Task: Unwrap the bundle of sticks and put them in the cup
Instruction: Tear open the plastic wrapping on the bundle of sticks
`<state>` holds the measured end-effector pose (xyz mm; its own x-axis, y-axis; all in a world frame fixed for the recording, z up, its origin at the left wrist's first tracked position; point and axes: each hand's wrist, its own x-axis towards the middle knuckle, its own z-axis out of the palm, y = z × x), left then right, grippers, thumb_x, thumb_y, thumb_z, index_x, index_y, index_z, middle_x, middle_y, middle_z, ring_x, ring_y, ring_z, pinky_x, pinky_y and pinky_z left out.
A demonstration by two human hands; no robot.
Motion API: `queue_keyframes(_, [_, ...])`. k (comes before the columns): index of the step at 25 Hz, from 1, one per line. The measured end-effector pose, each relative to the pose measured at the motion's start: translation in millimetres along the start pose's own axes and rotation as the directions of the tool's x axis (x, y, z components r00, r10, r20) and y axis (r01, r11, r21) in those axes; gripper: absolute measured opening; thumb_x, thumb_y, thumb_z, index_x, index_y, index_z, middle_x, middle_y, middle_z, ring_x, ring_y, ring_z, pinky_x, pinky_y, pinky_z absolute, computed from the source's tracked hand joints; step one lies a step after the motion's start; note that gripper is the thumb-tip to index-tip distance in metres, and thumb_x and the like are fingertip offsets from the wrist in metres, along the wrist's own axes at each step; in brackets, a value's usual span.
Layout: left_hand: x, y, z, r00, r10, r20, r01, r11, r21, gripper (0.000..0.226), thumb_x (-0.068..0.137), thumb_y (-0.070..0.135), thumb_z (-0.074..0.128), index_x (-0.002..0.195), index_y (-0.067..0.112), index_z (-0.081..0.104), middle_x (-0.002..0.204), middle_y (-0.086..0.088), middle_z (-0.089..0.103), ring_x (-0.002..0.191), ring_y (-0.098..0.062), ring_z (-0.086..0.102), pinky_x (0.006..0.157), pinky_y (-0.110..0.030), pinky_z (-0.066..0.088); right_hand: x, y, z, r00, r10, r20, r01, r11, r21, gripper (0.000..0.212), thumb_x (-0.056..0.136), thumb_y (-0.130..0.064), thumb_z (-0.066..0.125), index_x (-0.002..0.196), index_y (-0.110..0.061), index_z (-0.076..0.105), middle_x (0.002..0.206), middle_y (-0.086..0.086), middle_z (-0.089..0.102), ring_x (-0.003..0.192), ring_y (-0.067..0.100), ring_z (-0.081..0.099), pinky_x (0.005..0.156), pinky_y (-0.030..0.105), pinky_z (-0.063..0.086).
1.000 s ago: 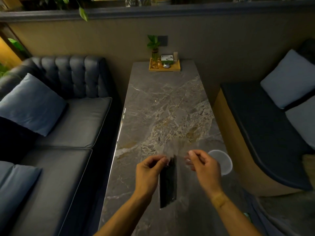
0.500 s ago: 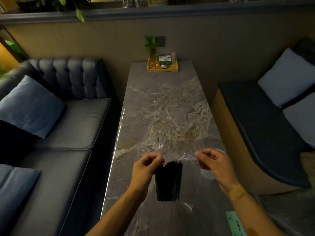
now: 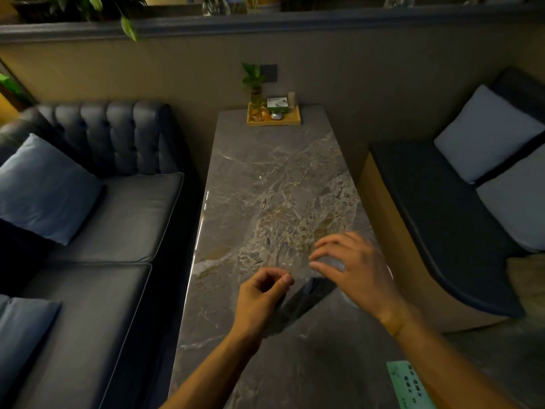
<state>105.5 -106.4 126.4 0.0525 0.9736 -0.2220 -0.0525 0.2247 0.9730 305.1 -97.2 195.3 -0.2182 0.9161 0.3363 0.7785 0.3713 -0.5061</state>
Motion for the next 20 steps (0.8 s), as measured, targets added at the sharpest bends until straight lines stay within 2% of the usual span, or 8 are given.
queue_keyframes(2, [0, 2, -1, 1.0, 0.019, 0.012, -0.019, 1.0, -0.002, 0.007, 0.085, 0.014, 0.072, 0.081, 0.019, 0.074, 0.076, 0.002, 0.074, 0.071, -0.008, 0.067, 0.066, -0.018, 0.054, 3, -2, -2, 0.999, -0.006, 0.043, 0.009, 0.998, -0.065, 0.019, 0.081, -0.041, 0.07, 0.095, -0.028, 0.07, 0.114, -0.01, 0.066, 0.12, 0.016, 0.053, 0.1, 0.042, 0.043])
queue_keyframes(4, [-1, 4, -4, 0.998, 0.054, 0.042, -0.054, 0.999, 0.003, 0.008, 0.084, 0.008, 0.072, 0.08, 0.015, 0.073, 0.075, 0.003, 0.073, 0.071, -0.007, 0.067, 0.067, -0.016, 0.053, 9, -2, -8, 0.982, 0.017, 0.187, -0.003, 0.997, -0.076, 0.03, 0.082, -0.041, 0.07, 0.11, -0.032, 0.063, 0.115, -0.012, 0.066, 0.119, 0.01, 0.055, 0.103, 0.038, 0.042])
queue_keyframes(6, [-3, 5, -6, 0.994, 0.071, 0.085, -0.072, 0.997, 0.011, 0.008, 0.083, 0.006, 0.073, 0.081, 0.014, 0.073, 0.074, 0.004, 0.073, 0.071, -0.005, 0.066, 0.066, -0.015, 0.052, 17, -2, -14, 0.936, 0.06, 0.347, -0.054, 0.998, -0.026, 0.027, 0.084, -0.037, 0.069, 0.111, -0.034, 0.064, 0.101, -0.013, 0.071, 0.096, 0.003, 0.063, 0.09, 0.032, 0.053])
queue_keyframes(10, [0, 9, -10, 0.993, 0.081, 0.088, -0.086, 0.995, 0.057, 0.01, 0.083, 0.009, 0.074, 0.081, 0.02, 0.073, 0.074, 0.007, 0.072, 0.071, -0.004, 0.064, 0.069, -0.022, 0.051, 19, -6, -15, 0.862, 0.169, 0.478, -0.274, 0.949, 0.158, 0.005, 0.081, -0.025, 0.075, 0.085, -0.022, 0.075, 0.077, -0.002, 0.076, 0.07, 0.005, 0.07, 0.065, 0.025, 0.059])
queue_keyframes(14, [-7, 3, -2, 0.963, 0.246, -0.107, -0.182, 0.894, 0.41, 0.033, 0.078, 0.035, 0.076, 0.105, 0.039, 0.056, 0.107, 0.02, 0.053, 0.094, 0.004, 0.055, 0.078, -0.016, 0.05, 6, -17, -1, 0.747, 0.327, 0.579, -0.611, 0.681, 0.403, 0.013, 0.081, -0.013, 0.076, 0.09, -0.005, 0.072, 0.077, 0.01, 0.074, 0.064, 0.015, 0.07, 0.051, 0.024, 0.055])
queue_keyframes(16, [-17, 0, 6, 0.98, 0.175, -0.098, -0.136, 0.938, 0.318, 0.029, 0.077, 0.045, 0.073, 0.097, 0.043, 0.053, 0.101, 0.013, 0.057, 0.089, -0.004, 0.059, 0.071, -0.019, 0.052, -2, -23, 7, 0.713, 0.404, 0.574, -0.693, 0.53, 0.488, 0.019, 0.079, -0.011, 0.077, 0.092, 0.0, 0.07, 0.075, 0.011, 0.073, 0.064, 0.018, 0.07, 0.05, 0.027, 0.056])
queue_keyframes(18, [-25, -2, 12, 0.997, 0.052, 0.05, -0.058, 0.991, 0.117, 0.021, 0.079, 0.046, 0.073, 0.095, 0.039, 0.06, 0.096, 0.004, 0.068, 0.086, -0.012, 0.066, 0.066, -0.021, 0.054, -8, -25, 13, 0.674, 0.486, 0.557, -0.738, 0.396, 0.547, 0.02, 0.079, -0.013, 0.076, 0.092, 0.0, 0.069, 0.073, 0.01, 0.074, 0.064, 0.02, 0.071, 0.051, 0.028, 0.058])
queue_keyframes(20, [-28, -3, 12, 0.985, 0.021, 0.173, -0.04, 0.994, 0.103, 0.023, 0.081, 0.036, 0.075, 0.102, 0.034, 0.066, 0.098, 0.003, 0.073, 0.089, -0.014, 0.07, 0.071, -0.024, 0.057, -14, -25, 17, 0.638, 0.53, 0.559, -0.754, 0.281, 0.594, 0.016, 0.081, -0.011, 0.074, 0.092, -0.001, 0.068, 0.073, 0.011, 0.074, 0.063, 0.019, 0.072, 0.053, 0.027, 0.058])
